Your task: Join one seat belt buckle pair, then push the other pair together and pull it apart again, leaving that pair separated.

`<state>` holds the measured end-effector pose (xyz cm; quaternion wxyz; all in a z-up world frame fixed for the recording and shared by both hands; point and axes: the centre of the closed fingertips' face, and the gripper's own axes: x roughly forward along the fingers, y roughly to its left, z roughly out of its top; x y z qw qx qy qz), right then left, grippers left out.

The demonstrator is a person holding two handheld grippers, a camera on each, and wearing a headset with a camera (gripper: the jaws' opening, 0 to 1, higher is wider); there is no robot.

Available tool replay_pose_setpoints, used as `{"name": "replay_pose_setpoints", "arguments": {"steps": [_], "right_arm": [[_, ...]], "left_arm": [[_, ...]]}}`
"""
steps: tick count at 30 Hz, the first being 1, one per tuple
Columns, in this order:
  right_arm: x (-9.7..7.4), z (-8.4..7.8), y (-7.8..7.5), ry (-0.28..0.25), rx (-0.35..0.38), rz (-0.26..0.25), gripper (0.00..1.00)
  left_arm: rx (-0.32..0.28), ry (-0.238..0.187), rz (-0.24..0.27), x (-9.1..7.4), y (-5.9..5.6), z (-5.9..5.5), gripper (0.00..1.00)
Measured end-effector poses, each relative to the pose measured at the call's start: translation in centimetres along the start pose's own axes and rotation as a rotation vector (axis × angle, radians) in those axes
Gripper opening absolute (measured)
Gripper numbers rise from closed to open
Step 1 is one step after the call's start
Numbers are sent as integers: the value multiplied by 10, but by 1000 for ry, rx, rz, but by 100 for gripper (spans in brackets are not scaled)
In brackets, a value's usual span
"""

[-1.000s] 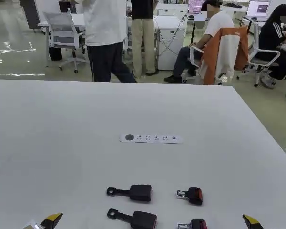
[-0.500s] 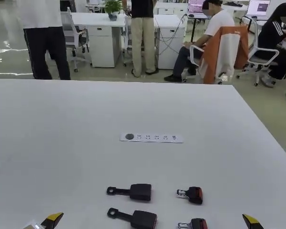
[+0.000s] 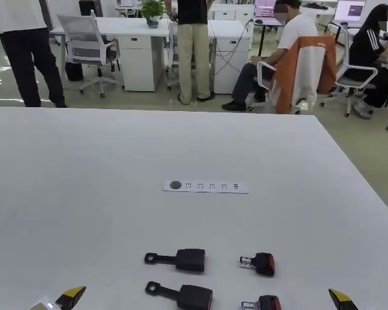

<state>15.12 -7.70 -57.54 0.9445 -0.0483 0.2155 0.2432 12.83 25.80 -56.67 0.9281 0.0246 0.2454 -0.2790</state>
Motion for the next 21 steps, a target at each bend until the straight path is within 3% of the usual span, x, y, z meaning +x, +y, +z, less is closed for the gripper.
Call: {"name": "replay_pose_setpoints", "arguments": {"steps": [21], "right_arm": [[-4, -2, 3, 9, 7, 0, 99]], "left_arm": [[0, 15, -4, -2, -4, -4, 100]]}}
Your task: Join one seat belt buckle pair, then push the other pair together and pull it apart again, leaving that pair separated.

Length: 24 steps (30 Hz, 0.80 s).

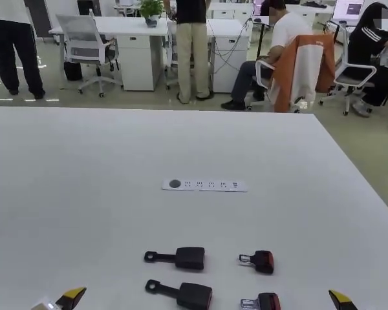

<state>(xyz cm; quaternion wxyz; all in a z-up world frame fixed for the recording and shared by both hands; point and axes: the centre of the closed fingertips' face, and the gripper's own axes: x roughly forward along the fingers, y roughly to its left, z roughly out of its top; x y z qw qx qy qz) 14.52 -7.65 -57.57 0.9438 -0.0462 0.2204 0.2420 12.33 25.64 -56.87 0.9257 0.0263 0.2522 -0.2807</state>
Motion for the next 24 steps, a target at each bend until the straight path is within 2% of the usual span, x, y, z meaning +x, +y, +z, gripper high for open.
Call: {"name": "replay_pose_setpoints", "arguments": {"steps": [24], "right_arm": [[0, -10, -1, 18, 8, 2, 99]], "left_arm": [[-3, 17, -13, 3, -2, -5, 99]]}}
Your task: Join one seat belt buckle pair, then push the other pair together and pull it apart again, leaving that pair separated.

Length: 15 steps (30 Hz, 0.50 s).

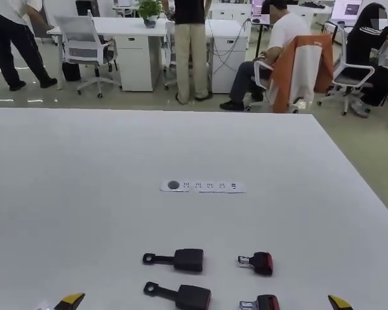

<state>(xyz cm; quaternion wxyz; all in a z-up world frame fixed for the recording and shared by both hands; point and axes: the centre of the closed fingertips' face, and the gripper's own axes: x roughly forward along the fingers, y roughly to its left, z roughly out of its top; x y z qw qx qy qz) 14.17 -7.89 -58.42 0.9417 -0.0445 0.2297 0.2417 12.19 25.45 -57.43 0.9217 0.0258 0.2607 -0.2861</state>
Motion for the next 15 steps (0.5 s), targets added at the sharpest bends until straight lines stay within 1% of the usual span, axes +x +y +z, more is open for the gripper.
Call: {"name": "replay_pose_setpoints", "arguments": {"steps": [2, 10, 15], "right_arm": [[0, 0, 0, 2, 1, 1, 99], [0, -1, 2, 8, 0, 5, 99], [0, -2, 3, 14, -2, 8, 99]], "left_arm": [[0, 1, -3, 1, -2, 1, 99], [-3, 6, -14, 4, -2, -4, 99], [-1, 10, -21, 4, -4, -4, 99]]}}
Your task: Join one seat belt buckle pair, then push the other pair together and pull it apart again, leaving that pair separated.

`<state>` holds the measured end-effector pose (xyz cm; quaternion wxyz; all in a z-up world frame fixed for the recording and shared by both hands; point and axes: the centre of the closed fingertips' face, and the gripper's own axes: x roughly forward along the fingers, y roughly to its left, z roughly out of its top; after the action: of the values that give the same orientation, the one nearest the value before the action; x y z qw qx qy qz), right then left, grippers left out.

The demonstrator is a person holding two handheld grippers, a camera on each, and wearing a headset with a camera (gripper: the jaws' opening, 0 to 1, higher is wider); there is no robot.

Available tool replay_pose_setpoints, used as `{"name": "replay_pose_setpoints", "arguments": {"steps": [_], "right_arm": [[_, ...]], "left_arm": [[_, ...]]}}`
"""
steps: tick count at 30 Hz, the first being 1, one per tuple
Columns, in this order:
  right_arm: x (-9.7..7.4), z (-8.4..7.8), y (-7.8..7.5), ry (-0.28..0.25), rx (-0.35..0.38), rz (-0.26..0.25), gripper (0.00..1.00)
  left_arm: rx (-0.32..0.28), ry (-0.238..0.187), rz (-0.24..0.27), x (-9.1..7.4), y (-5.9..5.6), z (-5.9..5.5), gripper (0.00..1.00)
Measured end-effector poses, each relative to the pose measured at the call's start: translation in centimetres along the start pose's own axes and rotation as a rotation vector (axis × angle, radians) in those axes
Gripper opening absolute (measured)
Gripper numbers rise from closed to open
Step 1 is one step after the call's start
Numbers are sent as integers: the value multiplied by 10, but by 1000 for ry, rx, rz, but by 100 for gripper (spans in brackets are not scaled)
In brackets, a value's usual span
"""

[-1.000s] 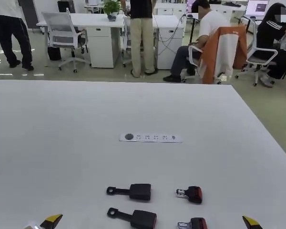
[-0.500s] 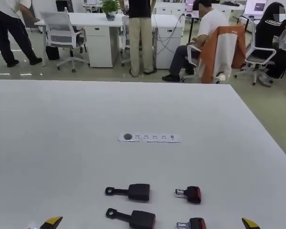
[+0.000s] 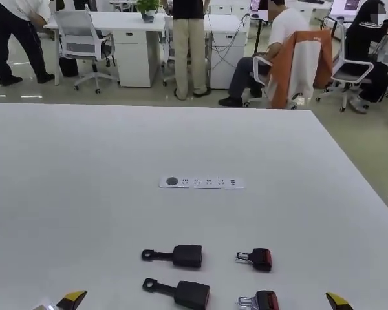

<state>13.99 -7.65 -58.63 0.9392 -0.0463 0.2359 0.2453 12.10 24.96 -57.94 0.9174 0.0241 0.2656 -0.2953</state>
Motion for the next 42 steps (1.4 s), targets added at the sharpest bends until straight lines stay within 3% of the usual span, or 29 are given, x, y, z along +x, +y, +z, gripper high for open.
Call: {"name": "replay_pose_setpoints", "arguments": {"steps": [19, 25, 42], "right_arm": [[5, -1, 5, 21, -5, 22, 97], [8, -3, 4, 30, -13, 30, 96], [23, -3, 6, 53, -37, 70, 94]], "left_arm": [[11, 17, -34, 8, -3, -1, 97], [38, 36, -56, 13, -4, -4, 97], [72, 59, -99, 30, -9, 3, 96]]}}
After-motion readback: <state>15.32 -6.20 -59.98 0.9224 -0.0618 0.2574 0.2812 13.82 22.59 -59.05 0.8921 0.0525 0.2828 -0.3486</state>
